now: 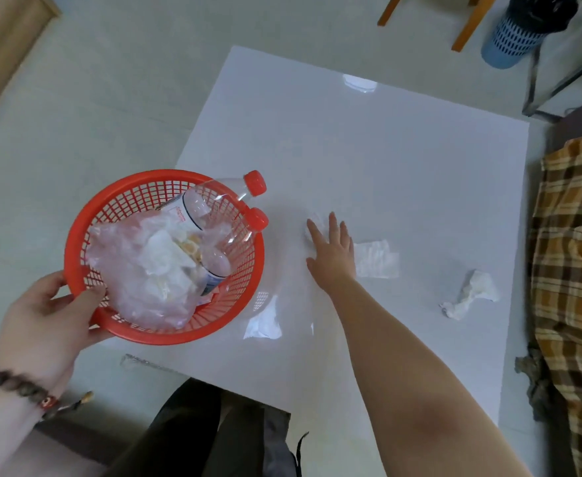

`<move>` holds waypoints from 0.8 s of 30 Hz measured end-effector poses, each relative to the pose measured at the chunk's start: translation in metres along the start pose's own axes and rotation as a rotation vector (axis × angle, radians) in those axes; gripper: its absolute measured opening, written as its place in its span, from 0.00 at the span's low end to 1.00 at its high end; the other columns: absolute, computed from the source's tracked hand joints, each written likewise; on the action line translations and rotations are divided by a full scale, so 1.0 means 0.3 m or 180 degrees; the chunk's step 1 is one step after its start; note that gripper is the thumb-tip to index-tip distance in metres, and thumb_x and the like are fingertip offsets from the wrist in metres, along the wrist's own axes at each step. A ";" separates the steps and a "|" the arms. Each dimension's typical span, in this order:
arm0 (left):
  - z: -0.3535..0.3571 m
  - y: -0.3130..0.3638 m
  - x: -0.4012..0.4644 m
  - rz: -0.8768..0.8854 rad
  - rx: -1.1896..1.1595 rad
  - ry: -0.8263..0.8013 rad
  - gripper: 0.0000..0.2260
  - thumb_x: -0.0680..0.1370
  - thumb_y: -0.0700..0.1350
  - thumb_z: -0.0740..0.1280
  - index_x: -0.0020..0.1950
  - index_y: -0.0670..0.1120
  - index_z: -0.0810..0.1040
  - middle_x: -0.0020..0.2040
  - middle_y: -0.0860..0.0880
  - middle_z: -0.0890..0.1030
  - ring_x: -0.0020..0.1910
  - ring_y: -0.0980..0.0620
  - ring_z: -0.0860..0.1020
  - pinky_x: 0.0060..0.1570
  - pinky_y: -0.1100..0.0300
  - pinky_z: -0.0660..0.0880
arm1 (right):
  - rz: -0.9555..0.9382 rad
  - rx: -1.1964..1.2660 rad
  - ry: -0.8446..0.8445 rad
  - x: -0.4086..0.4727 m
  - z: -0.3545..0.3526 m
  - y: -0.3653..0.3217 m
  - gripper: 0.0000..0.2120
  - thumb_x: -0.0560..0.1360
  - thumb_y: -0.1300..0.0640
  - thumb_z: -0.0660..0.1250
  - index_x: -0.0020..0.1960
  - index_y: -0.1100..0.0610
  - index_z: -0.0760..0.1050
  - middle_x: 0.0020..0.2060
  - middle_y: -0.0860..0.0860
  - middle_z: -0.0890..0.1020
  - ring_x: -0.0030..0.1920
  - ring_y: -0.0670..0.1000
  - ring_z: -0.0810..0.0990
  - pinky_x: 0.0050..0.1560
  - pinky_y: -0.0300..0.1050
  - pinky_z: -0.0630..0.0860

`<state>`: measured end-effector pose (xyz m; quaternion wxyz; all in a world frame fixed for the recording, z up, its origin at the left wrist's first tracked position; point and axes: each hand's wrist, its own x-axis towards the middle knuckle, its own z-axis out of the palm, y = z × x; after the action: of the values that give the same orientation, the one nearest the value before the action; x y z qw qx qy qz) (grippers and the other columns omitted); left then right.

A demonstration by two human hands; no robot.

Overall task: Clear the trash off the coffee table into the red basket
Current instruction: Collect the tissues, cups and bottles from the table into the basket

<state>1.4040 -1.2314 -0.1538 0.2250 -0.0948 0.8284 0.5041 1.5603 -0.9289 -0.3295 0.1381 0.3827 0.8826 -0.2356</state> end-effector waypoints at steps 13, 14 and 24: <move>-0.031 -0.024 -0.045 -0.0035 0.0044 0.0302 0.09 0.76 0.35 0.66 0.46 0.49 0.80 0.31 0.49 0.83 0.33 0.46 0.81 0.25 0.60 0.78 | 0.0393 0.1375 0.0585 -0.043 -0.004 -0.134 0.20 0.75 0.66 0.57 0.65 0.55 0.72 0.64 0.54 0.72 0.62 0.56 0.71 0.59 0.47 0.70; -0.022 -0.015 -0.051 -0.0060 0.0034 0.0277 0.08 0.76 0.35 0.66 0.47 0.48 0.80 0.32 0.47 0.83 0.32 0.46 0.81 0.25 0.60 0.78 | 0.0391 0.1645 0.0815 -0.073 -0.051 -0.147 0.19 0.76 0.65 0.58 0.65 0.55 0.71 0.63 0.55 0.73 0.61 0.56 0.72 0.59 0.46 0.69; 0.114 0.110 -0.132 -0.0045 -0.0012 -0.0097 0.06 0.75 0.40 0.68 0.49 0.50 0.78 0.43 0.45 0.84 0.37 0.45 0.84 0.29 0.53 0.81 | -0.0839 0.2367 0.1928 -0.416 -0.458 -0.437 0.17 0.73 0.62 0.63 0.62 0.54 0.72 0.57 0.50 0.78 0.57 0.48 0.74 0.56 0.36 0.69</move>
<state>1.4357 -1.1883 -0.1224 0.2410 -0.0934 0.8232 0.5055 1.5378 -1.0116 -0.1191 -0.3014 0.3425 0.7801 -0.4281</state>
